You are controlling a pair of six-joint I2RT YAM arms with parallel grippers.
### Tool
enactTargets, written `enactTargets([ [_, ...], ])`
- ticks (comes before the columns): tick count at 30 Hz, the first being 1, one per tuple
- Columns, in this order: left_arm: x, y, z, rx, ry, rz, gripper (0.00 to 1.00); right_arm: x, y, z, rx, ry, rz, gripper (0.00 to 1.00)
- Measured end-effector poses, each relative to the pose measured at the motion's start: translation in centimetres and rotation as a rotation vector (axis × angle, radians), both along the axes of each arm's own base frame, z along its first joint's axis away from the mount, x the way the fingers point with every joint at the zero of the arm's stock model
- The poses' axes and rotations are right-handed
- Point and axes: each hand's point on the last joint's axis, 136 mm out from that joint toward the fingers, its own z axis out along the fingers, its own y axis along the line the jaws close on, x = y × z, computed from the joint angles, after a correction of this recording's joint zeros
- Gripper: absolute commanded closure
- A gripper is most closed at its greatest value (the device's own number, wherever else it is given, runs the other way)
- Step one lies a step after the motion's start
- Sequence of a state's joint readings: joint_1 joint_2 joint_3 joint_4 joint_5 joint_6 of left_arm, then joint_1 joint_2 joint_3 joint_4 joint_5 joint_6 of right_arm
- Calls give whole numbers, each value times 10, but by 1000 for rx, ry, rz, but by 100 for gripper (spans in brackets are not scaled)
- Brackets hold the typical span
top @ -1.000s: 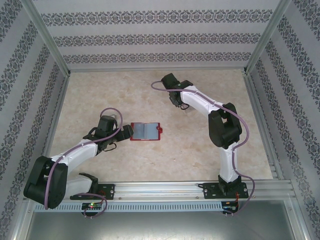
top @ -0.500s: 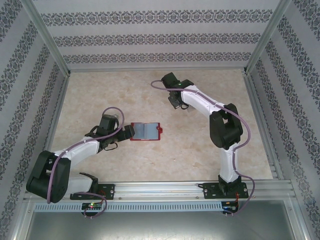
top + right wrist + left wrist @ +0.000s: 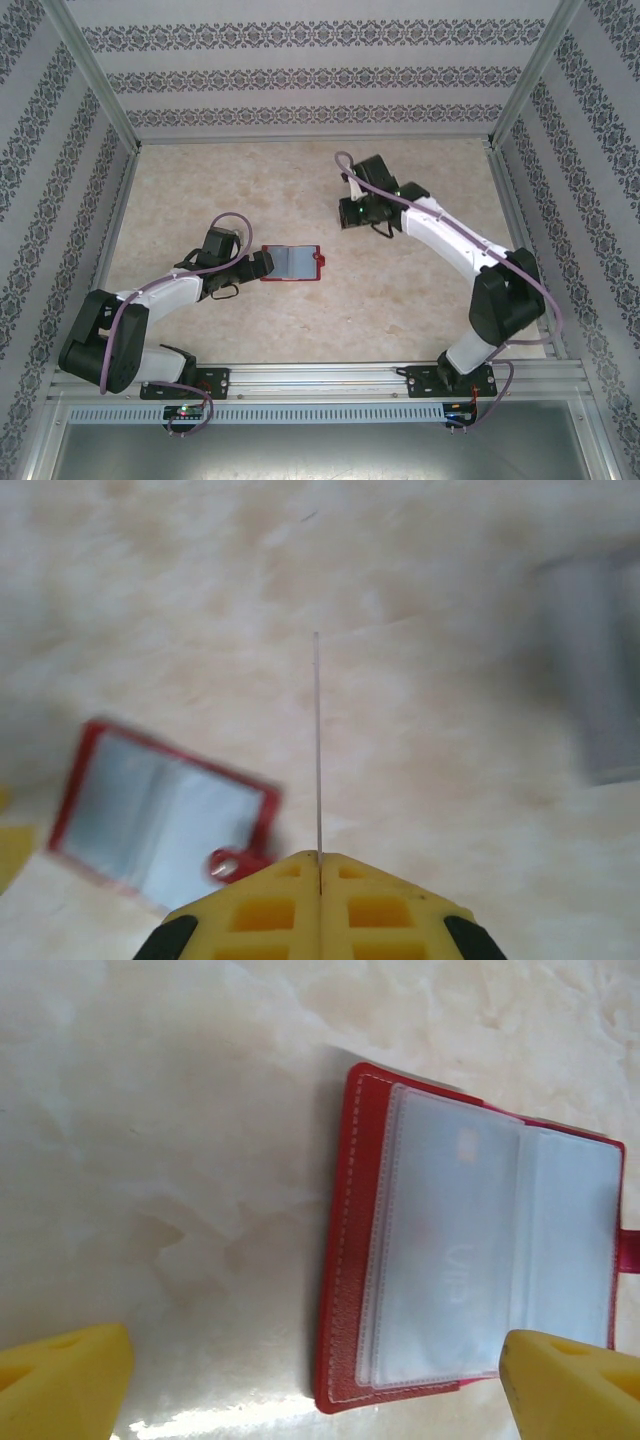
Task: Put the credit cards into the card holder
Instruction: Pick up the credit card from the storage box, then insert the credit card into the card slot.
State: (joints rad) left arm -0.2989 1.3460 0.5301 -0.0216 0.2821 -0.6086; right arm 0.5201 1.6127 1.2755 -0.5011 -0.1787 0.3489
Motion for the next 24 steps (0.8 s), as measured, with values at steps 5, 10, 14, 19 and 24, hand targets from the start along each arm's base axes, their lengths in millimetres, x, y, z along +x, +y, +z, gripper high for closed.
enactTargets([
  [5,6,-12,8,-55,-37,-37,9,-39,41,-45,295,230,22,100],
  [10,7,-17,-3,-77,-2,-56,22,-46,77,-67,473,382,76,100],
  [14,11,-14,-8,-73,19,-47,34,-50,89,-76,533,443,105,100],
  [19,14,-13,-11,-62,30,-39,39,-51,92,-86,552,477,111,100],
  [24,16,-13,-12,-58,41,-38,39,-51,87,-93,551,491,98,100],
])
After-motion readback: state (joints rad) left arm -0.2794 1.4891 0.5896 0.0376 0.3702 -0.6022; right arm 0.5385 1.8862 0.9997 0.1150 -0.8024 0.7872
